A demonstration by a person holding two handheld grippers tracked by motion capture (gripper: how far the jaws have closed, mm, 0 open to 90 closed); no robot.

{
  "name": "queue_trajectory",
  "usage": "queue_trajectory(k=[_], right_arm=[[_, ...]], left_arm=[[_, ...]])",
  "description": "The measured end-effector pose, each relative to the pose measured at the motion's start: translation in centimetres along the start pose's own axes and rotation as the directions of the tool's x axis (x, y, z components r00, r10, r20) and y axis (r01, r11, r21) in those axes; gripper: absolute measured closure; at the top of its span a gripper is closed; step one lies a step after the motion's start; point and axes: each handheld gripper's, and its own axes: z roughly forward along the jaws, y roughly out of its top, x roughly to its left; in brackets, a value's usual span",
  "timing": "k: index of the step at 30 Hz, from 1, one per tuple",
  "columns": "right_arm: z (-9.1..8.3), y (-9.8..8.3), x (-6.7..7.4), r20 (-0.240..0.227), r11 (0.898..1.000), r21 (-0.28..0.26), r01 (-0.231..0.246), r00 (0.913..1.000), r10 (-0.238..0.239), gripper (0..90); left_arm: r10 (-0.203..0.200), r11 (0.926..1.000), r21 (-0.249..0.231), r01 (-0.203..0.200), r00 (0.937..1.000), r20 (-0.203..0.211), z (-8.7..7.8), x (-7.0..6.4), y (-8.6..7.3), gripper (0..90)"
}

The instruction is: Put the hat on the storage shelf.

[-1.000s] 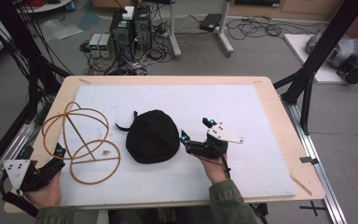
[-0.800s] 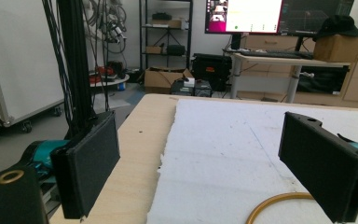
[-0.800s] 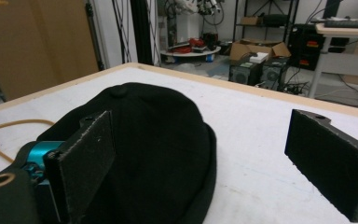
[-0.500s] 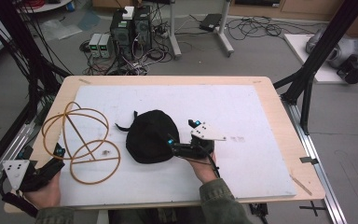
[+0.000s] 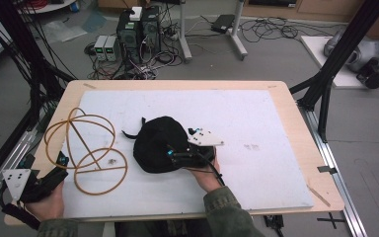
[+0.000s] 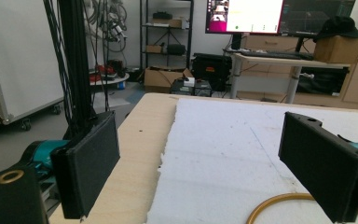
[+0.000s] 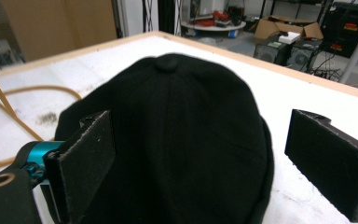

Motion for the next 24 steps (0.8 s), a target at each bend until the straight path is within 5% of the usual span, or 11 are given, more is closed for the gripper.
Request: queue_trajectory(k=[18, 23, 24], right_arm=[[2.8, -0.5, 0.9, -0.015, 0.991, 0.122, 0.059, 0.9982, -0.057, 8.1], [2.9, -0.6, 0.8, -0.08, 0.989, 0.135, 0.06, 0.9955, -0.049, 29.9], [2.8, -0.5, 1.0, -0.13, 0.989, 0.133, 0.069, 0.9902, -0.052, 52.1]], left_arm=[[-0.01, 0.9999, 0.006, 0.01, 0.9999, 0.004, 0.3, 0.1, -0.1, 12.6], [-0.008, 0.9999, 0.007, 0.008, 0.9999, 0.01, 0.3, -0.2, -0.1, 12.6], [-0.006, 1.0, 0.007, 0.006, 0.9999, 0.012, 0.3, -0.2, -0.1, 12.6]])
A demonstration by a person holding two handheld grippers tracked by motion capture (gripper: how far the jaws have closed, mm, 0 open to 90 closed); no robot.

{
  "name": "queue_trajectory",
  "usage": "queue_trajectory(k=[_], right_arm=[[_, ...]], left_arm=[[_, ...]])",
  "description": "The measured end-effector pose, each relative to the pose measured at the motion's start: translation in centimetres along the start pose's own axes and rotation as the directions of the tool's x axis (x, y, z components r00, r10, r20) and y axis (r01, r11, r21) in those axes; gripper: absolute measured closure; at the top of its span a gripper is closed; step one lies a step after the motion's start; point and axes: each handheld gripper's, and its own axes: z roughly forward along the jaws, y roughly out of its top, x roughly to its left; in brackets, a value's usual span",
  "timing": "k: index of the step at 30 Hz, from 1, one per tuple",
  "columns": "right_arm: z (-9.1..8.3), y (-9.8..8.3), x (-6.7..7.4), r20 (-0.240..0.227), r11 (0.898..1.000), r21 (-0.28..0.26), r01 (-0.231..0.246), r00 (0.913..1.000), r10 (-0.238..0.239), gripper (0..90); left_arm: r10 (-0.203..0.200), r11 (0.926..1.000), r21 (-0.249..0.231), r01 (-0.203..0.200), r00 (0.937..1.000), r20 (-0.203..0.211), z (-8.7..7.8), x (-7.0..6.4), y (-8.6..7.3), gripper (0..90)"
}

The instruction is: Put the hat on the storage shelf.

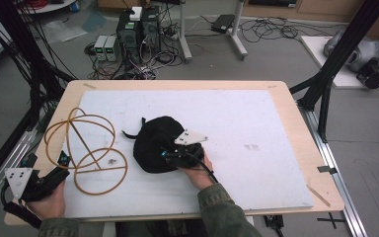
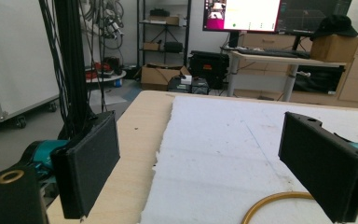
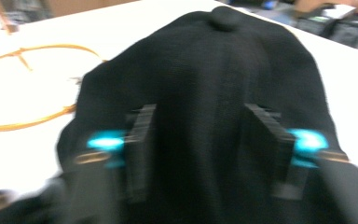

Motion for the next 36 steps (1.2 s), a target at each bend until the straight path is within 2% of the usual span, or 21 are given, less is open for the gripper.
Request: queue_trajectory(k=[1, 2, 3, 4, 8, 23, 32, 33, 34, 36], right_arm=[[0.0, 0.0, 0.1, -0.004, 1.0, 0.002, -0.002, 1.0, 0.002, 59.3], [0.0, 0.0, 0.1, -0.004, 1.0, 0.002, -0.002, 1.0, 0.002, 59.3], [-0.1, 0.1, 0.2, 0.0, 1.0, 0.005, -0.005, 1.0, 0.005, 75.4], [-0.4, 0.1, -0.1, -0.025, 0.999, -0.001, -0.039, 0.9989, 0.039, 87.6], [-0.4, 0.1, -0.1, -0.023, 0.997, 0.002, -0.073, 0.997, 0.073, 88.2], [-0.8, 0.2, 0.2, -0.01, 0.997, -0.035, -0.074, 0.9973, 0.073, 88.2], [-1.4, 0.4, 0.4, -0.016, 0.993, -0.089, -0.076, 0.9971, 0.075, 88.2], [-1.7, 0.5, 0.5, -0.01, 0.989, -0.118, -0.085, 0.9964, 0.085, 88.2], [-1.7, 0.5, 0.5, -0.01, 0.989, -0.118, -0.085, 0.9964, 0.085, 88.2], [-2.0, 0.6, 0.4, -0.016, 0.984, -0.151, -0.09, 0.9959, 0.089, 88.2]], left_arm=[[0.0, 1.0, 0.001, 0.0, 1.0, 0.003, 0.0, -0.1, 0.0, 12.6], [0.0, 1.0, 0.001, 0.0, 1.0, 0.003, 0.0, -0.1, 0.0, 12.6], [0.002, 1.0, 0.003, -0.002, 1.0, 0.006, 0.0, -0.1, 0.0, 12.6], [0.003, 1.0, 0.0, -0.003, 1.0, 0.006, 0.0, -0.1, 0.0, 12.6], [0.008, 1.0, 0.001, -0.008, 0.9999, 0.011, 0.0, -0.2, 0.0, 12.6], [0.001, 1.0, 0.002, -0.001, 0.9999, 0.011, -0.1, -0.1, 0.0, 12.7], [0.006, 1.0, 0.001, -0.006, 0.9999, 0.009, -0.1, -0.1, 0.0, 12.6], [0.007, 1.0, 0.003, -0.007, 0.9999, 0.01, -0.1, -0.1, 0.0, 12.6], [0.006, 1.0, 0.003, -0.006, 0.9999, 0.009, -0.1, -0.1, 0.0, 12.6], [0.003, 1.0, 0.002, -0.003, 0.9999, 0.01, -0.1, -0.1, 0.0, 12.6]])
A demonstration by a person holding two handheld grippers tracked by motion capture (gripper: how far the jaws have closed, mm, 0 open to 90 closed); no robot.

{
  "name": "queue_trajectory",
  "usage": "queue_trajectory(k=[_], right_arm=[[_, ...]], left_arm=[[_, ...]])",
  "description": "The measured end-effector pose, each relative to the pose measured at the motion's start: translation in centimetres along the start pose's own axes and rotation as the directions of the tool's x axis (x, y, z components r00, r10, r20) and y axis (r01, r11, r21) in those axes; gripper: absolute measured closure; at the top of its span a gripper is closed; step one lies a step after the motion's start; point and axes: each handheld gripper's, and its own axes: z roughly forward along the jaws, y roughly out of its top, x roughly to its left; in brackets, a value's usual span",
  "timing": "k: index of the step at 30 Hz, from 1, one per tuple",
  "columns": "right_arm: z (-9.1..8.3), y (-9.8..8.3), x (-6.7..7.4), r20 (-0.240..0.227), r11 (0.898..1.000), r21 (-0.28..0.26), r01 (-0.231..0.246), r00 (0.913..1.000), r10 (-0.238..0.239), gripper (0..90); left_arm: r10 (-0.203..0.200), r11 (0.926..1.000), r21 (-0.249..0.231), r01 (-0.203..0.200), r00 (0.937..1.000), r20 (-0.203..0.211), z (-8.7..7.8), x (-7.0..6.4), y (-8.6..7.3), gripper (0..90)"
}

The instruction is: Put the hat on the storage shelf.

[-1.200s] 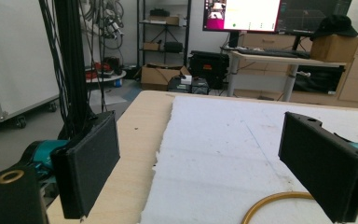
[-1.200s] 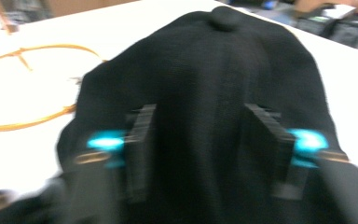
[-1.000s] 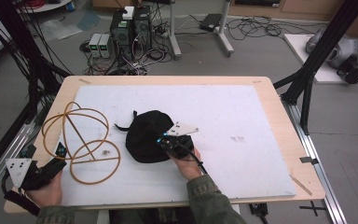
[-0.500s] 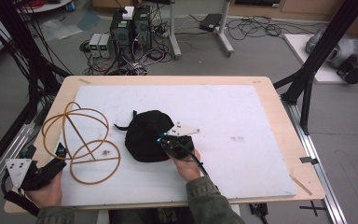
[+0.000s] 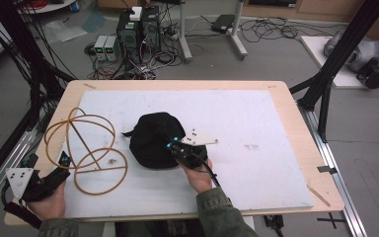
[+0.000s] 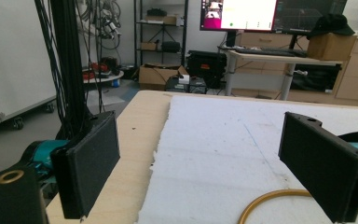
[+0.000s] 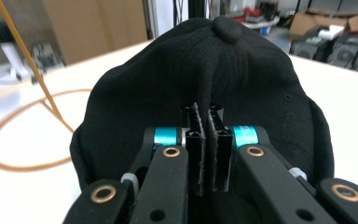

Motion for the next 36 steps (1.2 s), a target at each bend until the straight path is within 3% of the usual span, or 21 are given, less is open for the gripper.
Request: queue_trajectory(k=[6, 9, 10, 16, 21, 30, 36], right_arm=[[-1.1, 0.7, -0.6, -0.029, 0.995, -0.098, -0.028, 0.9993, 0.026, 88.2], [-1.8, 1.0, -0.9, -0.057, 0.986, -0.162, -0.042, 0.9978, 0.034, 88.1], [-2.1, 1.2, -1.1, -0.087, 0.979, -0.199, -0.054, 0.9955, 0.038, 88.2], [-2.8, 1.7, -1.3, -0.094, 0.967, -0.249, -0.048, 0.9952, 0.025, 88.2], [-3.7, 2.3, -1.5, -0.117, 0.948, -0.31, -0.076, 0.9923, 0.041, 88.1], [-5.0, 4.6, -1.8, -0.152, 0.92, -0.384, -0.074, 0.9882, 0.016, 88.1], [-5.7, 5.8, -2.0, -0.176, 0.892, -0.44, -0.104, 0.9839, 0.028, 88.2]], left_arm=[[0.001, 1.0, -0.002, -0.002, 1.0, -0.002, 0.0, 0.1, 0.0, 12.6], [0.003, 1.0, -0.001, -0.003, 1.0, 0.001, 0.0, 0.0, 0.0, 12.6], [0.005, 1.0, 0.001, -0.005, 1.0, 0.002, 0.0, 0.0, 0.0, 12.6], [0.018, 0.9998, -0.005, -0.018, 0.9998, 0.005, 0.0, -0.2, 0.1, 12.6], [0.016, 0.9999, -0.003, -0.016, 0.9998, 0.005, 0.0, -0.1, 0.0, 12.6], [0.019, 0.9998, -0.006, -0.019, 0.9998, 0.012, 0.0, -0.2, 0.1, 12.6], [0.014, 0.9999, -0.01, -0.013, 0.9999, 0.01, -0.1, -0.1, 0.1, 12.6]])
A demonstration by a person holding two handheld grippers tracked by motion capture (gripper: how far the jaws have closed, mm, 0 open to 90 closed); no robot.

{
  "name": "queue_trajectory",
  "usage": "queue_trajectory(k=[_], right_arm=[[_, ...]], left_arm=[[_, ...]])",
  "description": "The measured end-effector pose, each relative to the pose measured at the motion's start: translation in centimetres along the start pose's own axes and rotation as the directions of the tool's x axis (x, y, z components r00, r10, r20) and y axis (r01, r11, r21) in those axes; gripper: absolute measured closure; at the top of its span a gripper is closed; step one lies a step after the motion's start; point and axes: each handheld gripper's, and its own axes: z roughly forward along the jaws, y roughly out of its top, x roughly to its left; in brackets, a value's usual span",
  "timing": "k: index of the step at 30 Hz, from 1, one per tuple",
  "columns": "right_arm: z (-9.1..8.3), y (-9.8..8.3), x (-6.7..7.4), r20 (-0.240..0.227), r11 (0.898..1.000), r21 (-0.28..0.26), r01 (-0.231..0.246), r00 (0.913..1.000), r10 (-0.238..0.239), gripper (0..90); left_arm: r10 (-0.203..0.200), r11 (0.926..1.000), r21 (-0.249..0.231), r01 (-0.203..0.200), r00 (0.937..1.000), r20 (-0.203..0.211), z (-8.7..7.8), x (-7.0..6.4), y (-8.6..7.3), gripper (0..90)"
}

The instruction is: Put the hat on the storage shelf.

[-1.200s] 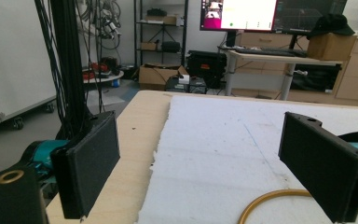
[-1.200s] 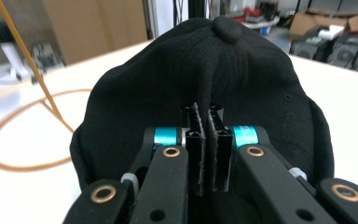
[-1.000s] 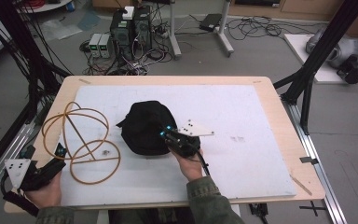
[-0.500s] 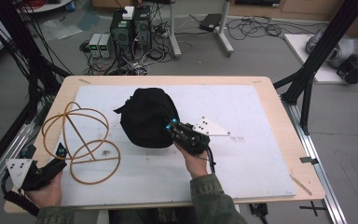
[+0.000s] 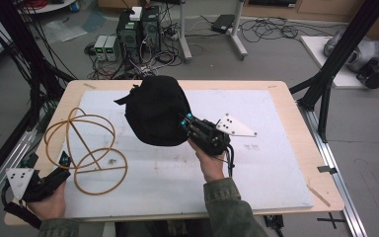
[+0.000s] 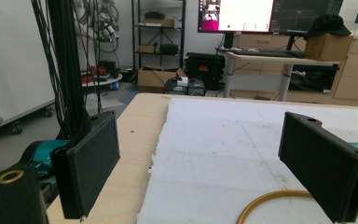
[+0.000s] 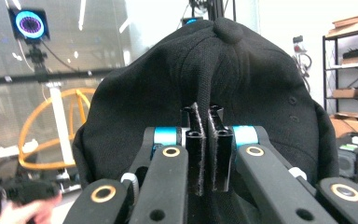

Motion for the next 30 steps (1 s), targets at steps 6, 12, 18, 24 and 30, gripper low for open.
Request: queue_trajectory(k=[6, 12, 18, 24, 30], right_arm=[[0.4, 0.9, -0.2, -0.027, 0.997, -0.053, -0.048, 0.9986, 0.046, 88.2], [2.0, 2.2, 0.4, -0.08, 0.995, -0.076, -0.059, 0.9954, 0.053, 88.1], [3.4, 2.8, 1.3, -0.122, 0.997, -0.056, -0.051, 0.9916, 0.044, 88.2], [4.6, 3.3, 2.0, -0.129, 0.998, -0.051, -0.046, 0.9909, 0.039, 88.1], [6.0, 3.9, 3.4, -0.14, 0.998, -0.038, -0.041, 0.9896, 0.035, 88.1]], left_arm=[[-0.001, 1.0, 0.001, 0.001, 1.0, 0.0, 0.0, 0.0, 0.0, 12.6], [-0.002, 1.0, 0.0, 0.002, 1.0, 0.004, 0.1, -0.1, 0.0, 12.6], [-0.001, 1.0, 0.0, 0.001, 1.0, 0.004, 0.0, 0.0, 0.0, 12.6], [-0.007, 1.0, -0.004, 0.007, 1.0, 0.001, -0.1, 0.2, 0.0, 12.6], [-0.009, 1.0, -0.002, 0.009, 1.0, -0.001, -0.1, 0.2, 0.0, 12.6]])
